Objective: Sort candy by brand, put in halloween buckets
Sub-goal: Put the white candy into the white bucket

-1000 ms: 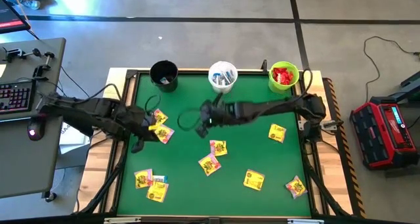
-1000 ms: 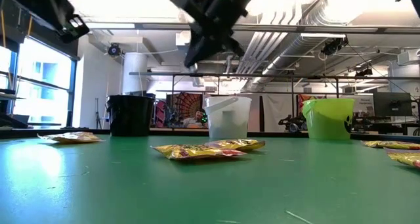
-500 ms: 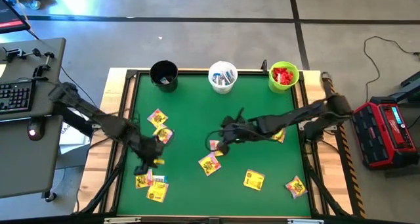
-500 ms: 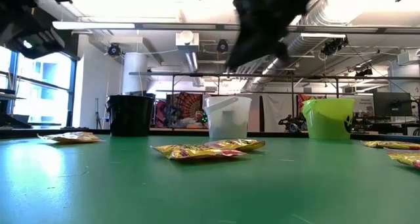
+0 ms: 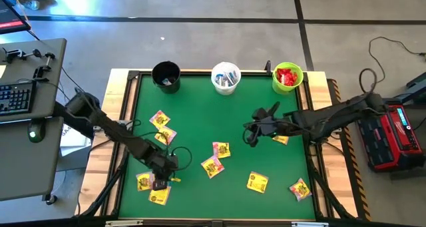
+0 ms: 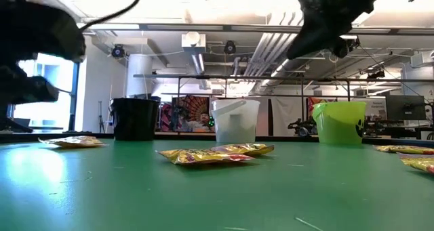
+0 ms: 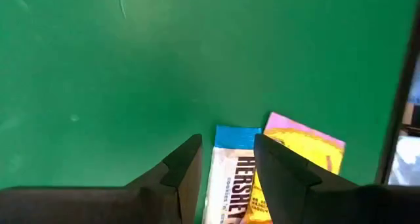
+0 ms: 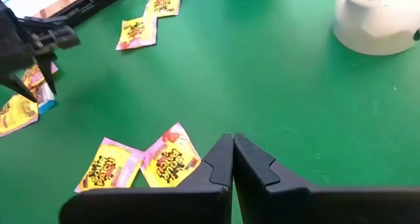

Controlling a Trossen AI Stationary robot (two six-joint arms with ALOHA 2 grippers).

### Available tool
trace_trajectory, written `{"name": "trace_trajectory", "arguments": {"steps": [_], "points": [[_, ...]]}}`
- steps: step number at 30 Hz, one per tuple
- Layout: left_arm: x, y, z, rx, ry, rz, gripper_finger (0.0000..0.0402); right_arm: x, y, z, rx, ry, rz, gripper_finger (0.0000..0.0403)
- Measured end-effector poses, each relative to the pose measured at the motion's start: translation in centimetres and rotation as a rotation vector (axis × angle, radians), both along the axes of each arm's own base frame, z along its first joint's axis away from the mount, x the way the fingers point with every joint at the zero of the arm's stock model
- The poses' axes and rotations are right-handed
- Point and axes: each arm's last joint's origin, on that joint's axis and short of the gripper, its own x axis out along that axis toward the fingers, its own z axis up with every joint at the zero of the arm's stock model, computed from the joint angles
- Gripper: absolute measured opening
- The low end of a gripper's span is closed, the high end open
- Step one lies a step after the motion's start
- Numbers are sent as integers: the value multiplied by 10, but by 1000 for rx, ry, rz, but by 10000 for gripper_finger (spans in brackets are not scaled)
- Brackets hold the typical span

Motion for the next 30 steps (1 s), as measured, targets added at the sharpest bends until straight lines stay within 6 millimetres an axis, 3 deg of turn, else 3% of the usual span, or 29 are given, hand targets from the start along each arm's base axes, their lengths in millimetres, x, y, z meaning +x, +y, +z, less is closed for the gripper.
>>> {"name": "trace_trajectory", "arguments": {"steps": [5, 14, 19, 25, 30], "points": [[7, -8, -12, -65, 100, 1, 145, -12, -3, -2, -7, -4, -2, 0], [10, -11, -23, -77, 182, 72, 139, -16, -3, -10, -15, 19, -10, 0], [8, -11, -24, -48, 183, 42, 98, -16, -4, -10, -35, 16, -30, 0], [7, -9, -26, -5, 170, -24, 14, -16, -5, -10, -46, 15, -38, 0], [6, -9, -26, -4, 161, -68, 4, -16, -5, -10, -61, 15, -44, 0]]}}
